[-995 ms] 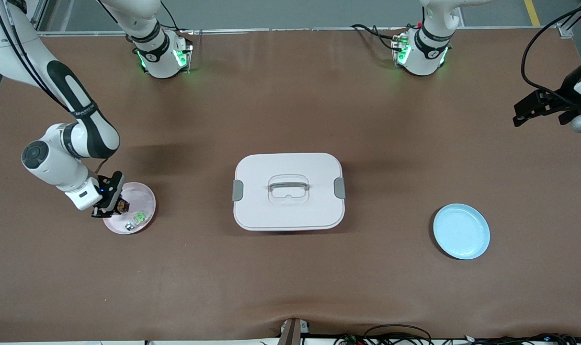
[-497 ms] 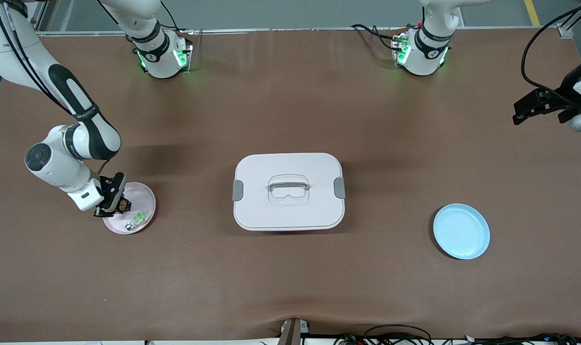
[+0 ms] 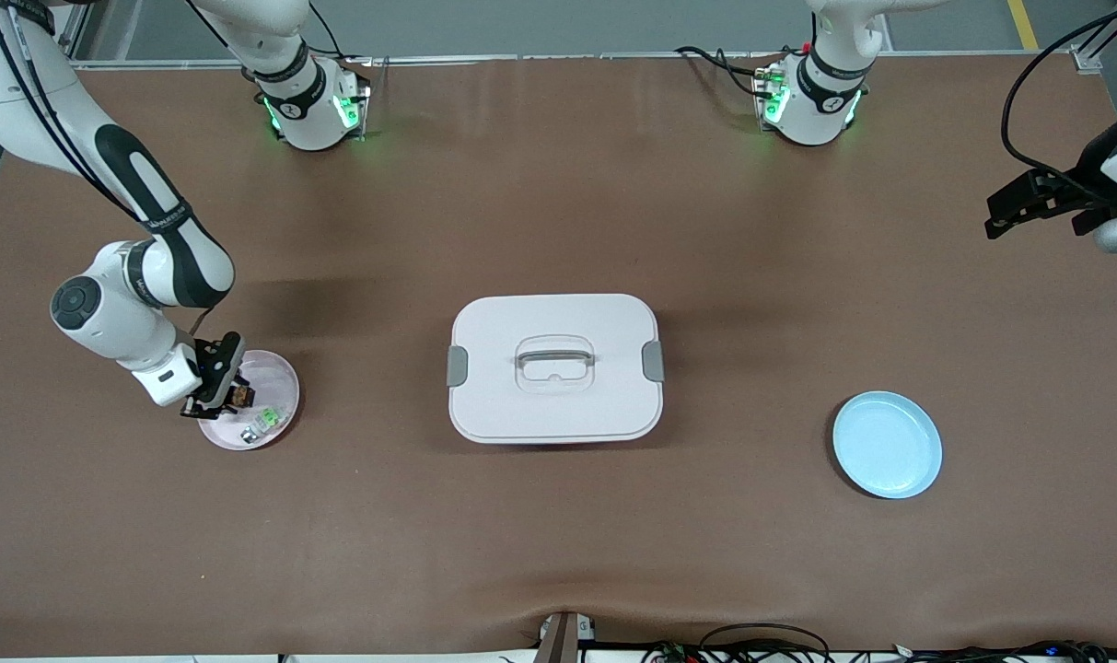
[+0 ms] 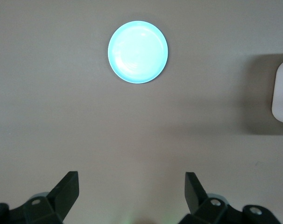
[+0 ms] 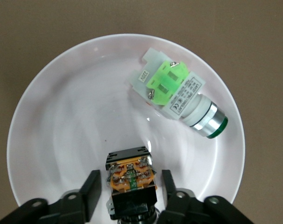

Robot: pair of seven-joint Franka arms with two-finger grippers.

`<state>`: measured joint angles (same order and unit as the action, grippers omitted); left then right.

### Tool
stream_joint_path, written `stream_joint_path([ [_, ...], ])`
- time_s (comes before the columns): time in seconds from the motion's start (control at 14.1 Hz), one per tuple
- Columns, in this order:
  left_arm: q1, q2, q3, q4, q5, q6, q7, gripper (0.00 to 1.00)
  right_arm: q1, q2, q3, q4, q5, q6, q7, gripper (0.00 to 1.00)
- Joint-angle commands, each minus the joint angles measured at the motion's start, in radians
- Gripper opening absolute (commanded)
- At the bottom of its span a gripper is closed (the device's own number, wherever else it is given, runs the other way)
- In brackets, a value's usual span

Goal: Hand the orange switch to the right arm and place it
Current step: 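Lower the switch onto the white plate and open the right gripper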

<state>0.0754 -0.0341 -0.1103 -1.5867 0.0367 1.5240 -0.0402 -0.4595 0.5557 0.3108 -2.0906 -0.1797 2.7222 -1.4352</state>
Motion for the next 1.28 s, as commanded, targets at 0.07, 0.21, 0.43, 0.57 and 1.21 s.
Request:
stream_joint_path([
  [0.07, 0.001, -0.024, 0.001, -0.016, -0.017, -0.005, 0.014, 1.00, -0.004, 0.013, 0.001, 0.017, -0.023, -0.009, 0.022, 1.00],
  [0.21, 0.001, -0.021, 0.001, -0.016, -0.017, -0.002, 0.014, 1.00, -0.005, 0.013, 0.002, 0.026, -0.021, -0.018, 0.024, 1.00],
  [0.43, 0.001, -0.018, 0.001, -0.015, -0.017, 0.001, 0.014, 1.00, -0.004, -0.011, 0.005, 0.055, -0.018, -0.111, 0.042, 1.00],
  [0.57, 0.001, -0.017, 0.001, -0.015, -0.017, 0.002, 0.014, 1.00, 0.004, -0.049, 0.011, 0.073, -0.018, -0.201, 0.108, 1.00],
  [1.21, 0.001, -0.021, 0.001, -0.016, -0.017, 0.001, 0.014, 1.00, -0.033, -0.187, 0.011, 0.185, 0.051, -0.410, 0.301, 1.00],
])
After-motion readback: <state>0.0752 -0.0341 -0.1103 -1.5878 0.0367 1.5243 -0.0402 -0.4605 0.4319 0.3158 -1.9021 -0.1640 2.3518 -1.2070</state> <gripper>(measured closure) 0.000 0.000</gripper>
